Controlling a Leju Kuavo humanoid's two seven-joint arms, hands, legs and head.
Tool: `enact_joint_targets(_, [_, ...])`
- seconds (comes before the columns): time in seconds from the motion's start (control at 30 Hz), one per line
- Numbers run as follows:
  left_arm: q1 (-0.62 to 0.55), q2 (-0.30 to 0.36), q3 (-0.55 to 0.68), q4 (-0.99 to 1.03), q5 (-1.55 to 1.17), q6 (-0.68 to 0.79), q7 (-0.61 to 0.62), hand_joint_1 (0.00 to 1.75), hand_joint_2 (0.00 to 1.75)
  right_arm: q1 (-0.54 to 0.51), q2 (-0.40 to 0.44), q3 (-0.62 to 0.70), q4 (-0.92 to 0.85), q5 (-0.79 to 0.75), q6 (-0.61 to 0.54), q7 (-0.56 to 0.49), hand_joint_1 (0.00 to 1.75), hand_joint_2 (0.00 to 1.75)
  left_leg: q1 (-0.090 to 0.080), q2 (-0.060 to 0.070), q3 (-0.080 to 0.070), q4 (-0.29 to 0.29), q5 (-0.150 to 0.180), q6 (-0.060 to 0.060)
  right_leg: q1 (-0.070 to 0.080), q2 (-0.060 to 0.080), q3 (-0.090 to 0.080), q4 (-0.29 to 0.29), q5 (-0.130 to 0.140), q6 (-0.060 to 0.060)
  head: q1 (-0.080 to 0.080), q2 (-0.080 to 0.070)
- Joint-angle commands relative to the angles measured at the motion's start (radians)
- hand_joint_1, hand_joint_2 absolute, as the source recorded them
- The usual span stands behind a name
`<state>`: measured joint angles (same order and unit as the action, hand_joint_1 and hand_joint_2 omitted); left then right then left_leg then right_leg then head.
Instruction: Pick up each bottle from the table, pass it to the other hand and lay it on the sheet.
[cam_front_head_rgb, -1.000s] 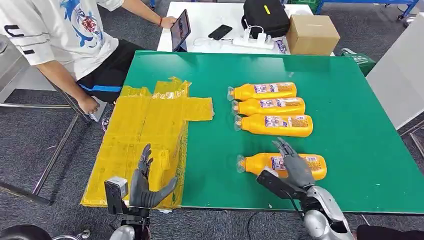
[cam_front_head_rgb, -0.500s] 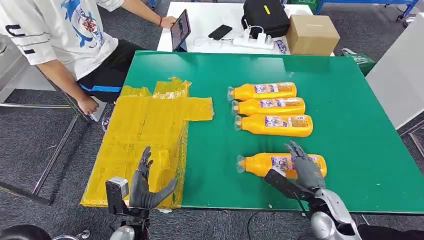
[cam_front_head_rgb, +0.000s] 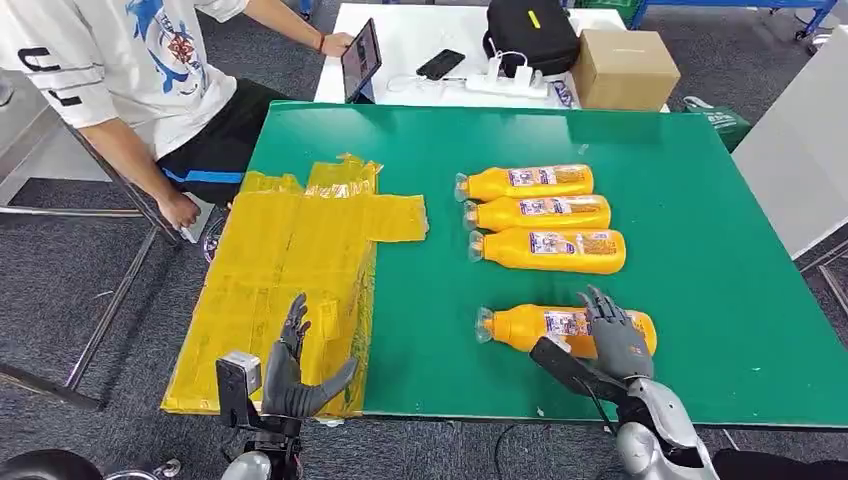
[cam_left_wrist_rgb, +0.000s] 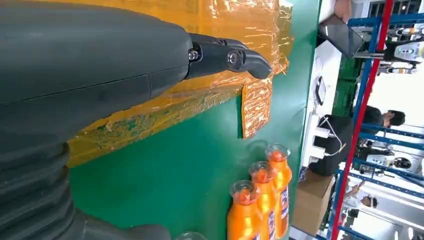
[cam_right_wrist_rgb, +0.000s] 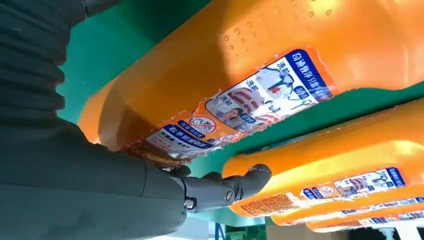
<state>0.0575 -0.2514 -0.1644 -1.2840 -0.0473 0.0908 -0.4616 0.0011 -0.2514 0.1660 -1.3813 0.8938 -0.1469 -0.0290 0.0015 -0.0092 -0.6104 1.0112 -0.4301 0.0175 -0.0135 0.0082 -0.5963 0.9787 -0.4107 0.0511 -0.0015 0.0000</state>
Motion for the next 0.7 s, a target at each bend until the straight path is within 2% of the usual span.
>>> enact_joint_targets(0.03, [-0.032, 0.008, -0.013, 0.063, 0.001, -0.001, 0.005, 0.00, 1.75, -0.023, 0.039, -0.024, 0.102, -0.011, 0.015, -0.001, 0.00, 1.75, 0.001, 0.001, 0.005, -0.001, -0.001, -0.001, 0.001, 0.000, 0.006, -0.002, -0.001, -0.002, 0.000, 0.000])
enact_joint_targets(0.7, [-0.041, 0.011, 0.003, 0.080, 0.005, 0.001, 0.004, 0.00, 1.75, 0.006, 0.017, -0.078, 0.044, -0.023, 0.007, 0.003, 0.00, 1.75, 0.001, -0.001, 0.006, -0.001, -0.001, -0.001, 0.001, -0.002, 0.006, -0.002, -0.001, -0.002, 0.000, 0.000])
